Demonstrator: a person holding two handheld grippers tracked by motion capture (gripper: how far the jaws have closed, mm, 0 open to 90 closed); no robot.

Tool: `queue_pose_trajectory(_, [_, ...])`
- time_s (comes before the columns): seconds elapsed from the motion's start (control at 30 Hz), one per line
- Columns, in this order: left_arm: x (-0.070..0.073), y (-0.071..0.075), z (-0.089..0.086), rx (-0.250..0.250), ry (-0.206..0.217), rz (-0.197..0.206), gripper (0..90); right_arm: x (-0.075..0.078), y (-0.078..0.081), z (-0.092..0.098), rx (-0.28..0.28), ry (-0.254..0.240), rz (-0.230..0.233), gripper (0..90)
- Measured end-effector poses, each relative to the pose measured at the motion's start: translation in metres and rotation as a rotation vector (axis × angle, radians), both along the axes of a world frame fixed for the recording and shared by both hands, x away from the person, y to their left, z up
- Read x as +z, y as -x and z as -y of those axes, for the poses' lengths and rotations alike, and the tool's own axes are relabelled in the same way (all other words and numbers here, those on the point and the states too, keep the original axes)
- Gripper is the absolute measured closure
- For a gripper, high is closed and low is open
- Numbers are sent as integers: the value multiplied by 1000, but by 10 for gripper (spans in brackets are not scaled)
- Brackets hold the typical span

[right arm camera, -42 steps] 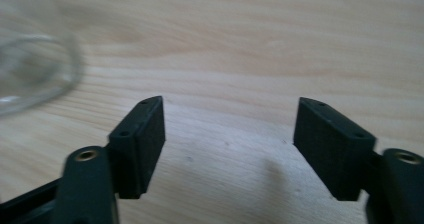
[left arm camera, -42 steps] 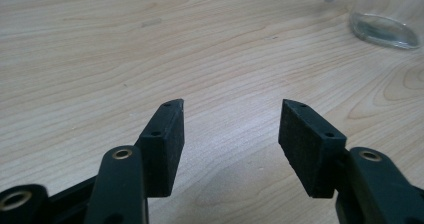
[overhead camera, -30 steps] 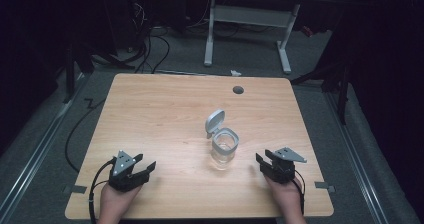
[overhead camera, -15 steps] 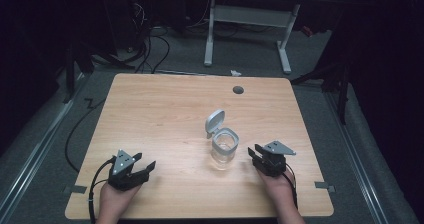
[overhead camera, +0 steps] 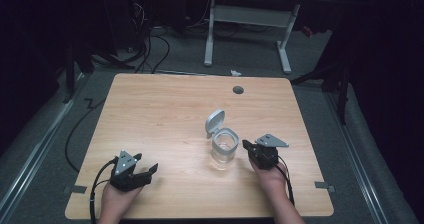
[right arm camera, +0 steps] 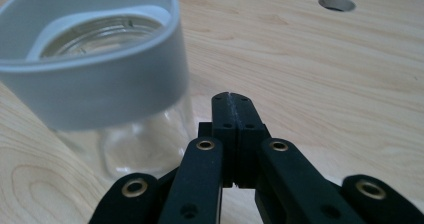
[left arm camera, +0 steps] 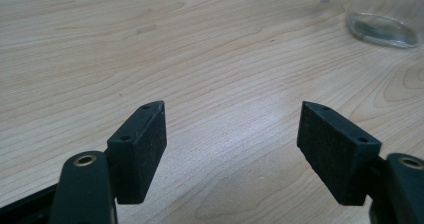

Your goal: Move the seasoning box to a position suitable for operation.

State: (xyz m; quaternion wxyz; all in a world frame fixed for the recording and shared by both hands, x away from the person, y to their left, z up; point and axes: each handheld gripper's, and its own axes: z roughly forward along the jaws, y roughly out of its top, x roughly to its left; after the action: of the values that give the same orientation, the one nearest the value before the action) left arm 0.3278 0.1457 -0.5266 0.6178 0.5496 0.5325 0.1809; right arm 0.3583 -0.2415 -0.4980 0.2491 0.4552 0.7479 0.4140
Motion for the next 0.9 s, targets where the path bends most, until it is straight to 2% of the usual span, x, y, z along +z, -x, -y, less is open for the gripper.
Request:
queue_pose_trajectory(0.17, [-1,-1,-1,-4,1,-8,287,-2,-9,-8,-3,4,0,898])
queue_pose_trajectory(0.33, [0,0,-1,-6,30,-18,305,-6,-17,-9,-8,6,-18,899])
queue_pose_trajectory(0.4, [-1,0,-1,-9,32,-21,310,-5,-16,-11,-1,15,-22,898])
queue_pose_trajectory(0.53, [-1,2,2,-12,23,-10,311,0,-16,-14,10,34,1,899])
queue_pose_trajectory(0.63, [0,2,1,-13,30,-12,313,0,-15,-15,9,28,-3,899])
queue_pose_trajectory(0.77, [-2,1,1,-13,18,-11,315,0,-14,-16,15,24,-3,899])
queue_pose_trajectory(0.9, [-3,-1,0,-12,15,-13,325,3,-7,-20,39,29,16,898])
